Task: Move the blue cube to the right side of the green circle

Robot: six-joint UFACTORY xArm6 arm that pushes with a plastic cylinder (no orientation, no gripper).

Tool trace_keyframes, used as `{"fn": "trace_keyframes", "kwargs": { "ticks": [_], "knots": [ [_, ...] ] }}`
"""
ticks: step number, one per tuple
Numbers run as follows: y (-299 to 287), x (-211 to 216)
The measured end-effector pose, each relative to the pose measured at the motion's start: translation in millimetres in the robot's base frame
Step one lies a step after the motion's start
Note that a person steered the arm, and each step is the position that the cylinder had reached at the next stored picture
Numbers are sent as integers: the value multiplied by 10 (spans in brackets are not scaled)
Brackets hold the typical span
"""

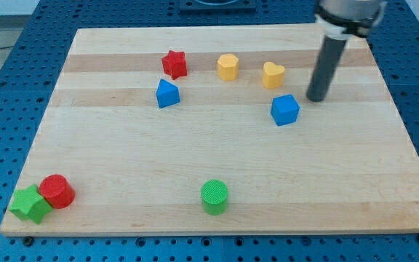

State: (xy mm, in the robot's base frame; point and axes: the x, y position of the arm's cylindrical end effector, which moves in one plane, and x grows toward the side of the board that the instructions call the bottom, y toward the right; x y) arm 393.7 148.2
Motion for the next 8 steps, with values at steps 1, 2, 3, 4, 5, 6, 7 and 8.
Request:
{"fn": "trace_keyframes", "kwargs": {
  "ticks": [1, 2, 3, 4, 5, 6, 7, 8],
  "knots": [
    [-348, 132],
    [-563, 331],
    [-667, 546],
    [-843, 802],
    [-1019, 1043],
    [-1033, 1240],
    [-1033, 1366],
    [-1033, 1462]
  ]
}}
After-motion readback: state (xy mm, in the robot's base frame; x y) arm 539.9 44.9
